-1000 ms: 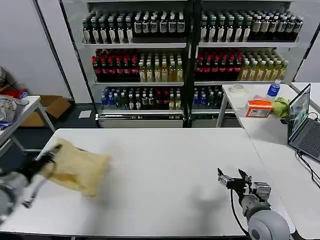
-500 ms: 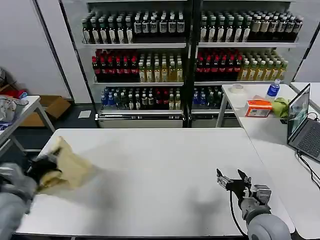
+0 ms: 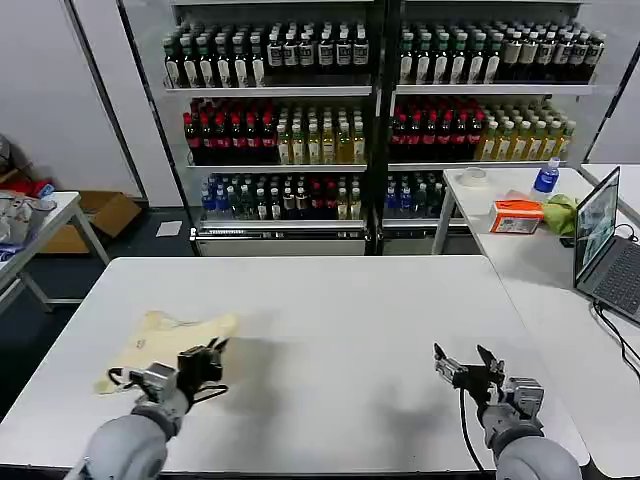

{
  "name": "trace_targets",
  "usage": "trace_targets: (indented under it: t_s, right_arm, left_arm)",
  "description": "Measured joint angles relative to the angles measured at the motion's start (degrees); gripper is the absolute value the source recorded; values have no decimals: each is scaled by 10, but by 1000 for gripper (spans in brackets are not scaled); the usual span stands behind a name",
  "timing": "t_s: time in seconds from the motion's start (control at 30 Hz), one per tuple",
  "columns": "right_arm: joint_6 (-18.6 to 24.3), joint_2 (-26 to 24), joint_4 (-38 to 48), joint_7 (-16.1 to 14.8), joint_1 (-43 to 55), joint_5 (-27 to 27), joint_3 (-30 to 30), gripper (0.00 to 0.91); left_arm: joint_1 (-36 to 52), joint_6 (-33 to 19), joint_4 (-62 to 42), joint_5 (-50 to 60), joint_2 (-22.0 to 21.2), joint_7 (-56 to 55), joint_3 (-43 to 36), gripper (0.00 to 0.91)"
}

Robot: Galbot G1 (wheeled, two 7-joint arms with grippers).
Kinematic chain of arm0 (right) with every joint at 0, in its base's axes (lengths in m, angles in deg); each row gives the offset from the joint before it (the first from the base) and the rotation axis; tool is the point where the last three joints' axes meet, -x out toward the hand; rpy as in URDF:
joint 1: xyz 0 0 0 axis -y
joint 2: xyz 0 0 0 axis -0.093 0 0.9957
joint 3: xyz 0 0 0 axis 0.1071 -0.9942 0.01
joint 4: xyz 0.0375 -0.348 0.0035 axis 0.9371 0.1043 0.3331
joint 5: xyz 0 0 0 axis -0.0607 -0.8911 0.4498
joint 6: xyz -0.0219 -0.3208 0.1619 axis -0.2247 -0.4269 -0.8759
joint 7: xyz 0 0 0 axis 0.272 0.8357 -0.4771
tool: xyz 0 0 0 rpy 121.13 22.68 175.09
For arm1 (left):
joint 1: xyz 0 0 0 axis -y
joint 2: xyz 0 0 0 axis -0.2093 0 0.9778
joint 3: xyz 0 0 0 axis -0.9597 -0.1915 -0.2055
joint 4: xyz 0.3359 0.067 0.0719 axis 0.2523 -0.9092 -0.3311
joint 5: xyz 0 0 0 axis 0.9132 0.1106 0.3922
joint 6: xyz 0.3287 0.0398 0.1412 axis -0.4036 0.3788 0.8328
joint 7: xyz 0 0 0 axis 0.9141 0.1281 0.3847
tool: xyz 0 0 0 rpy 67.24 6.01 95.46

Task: Fold and organize the clothes.

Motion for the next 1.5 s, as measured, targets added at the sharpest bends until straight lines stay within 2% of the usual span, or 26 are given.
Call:
trace_targets:
  t_s: [0.23,0.53,0.57,0.6,0.63,0.83,1.0,1.27,1.5]
  right_arm:
    - [0,1,-1,0,1,-2,2,907]
    - [0,-6,2,-8,8,-11,10,907]
    - [0,-7,3,-8,9,-11,10,907]
    - [1,-7,3,-9,9,-11,11,907]
    - [1,-7,5,-9,10,-12,12,907]
    - [3,-12,9,-13,15,-15,15,907]
    - [13,-17,13,-21,18,-27,14,907]
    - [39,-20,20,-38,30,-53,-1,907]
    - [67,-14,32,-52,47,-88,-27,907]
  left_arm:
    - [59,20,-16,-61,-35,-31,-60,20]
    - [146,22,-59,-153,-101,-73,-130,20]
    - [155,21,-65,-159,-109,-75,-137,60]
    - [163,20,-72,-165,-116,-77,-144,464]
    - [173,20,-79,-170,-124,-78,-151,907]
    - [215,16,-118,-185,-163,-78,-187,907]
    - [227,-3,-125,-190,-174,-70,-198,907]
    - [205,-42,-93,-201,-171,-55,-190,907]
    - [145,-74,-49,-161,-153,-41,-122,907]
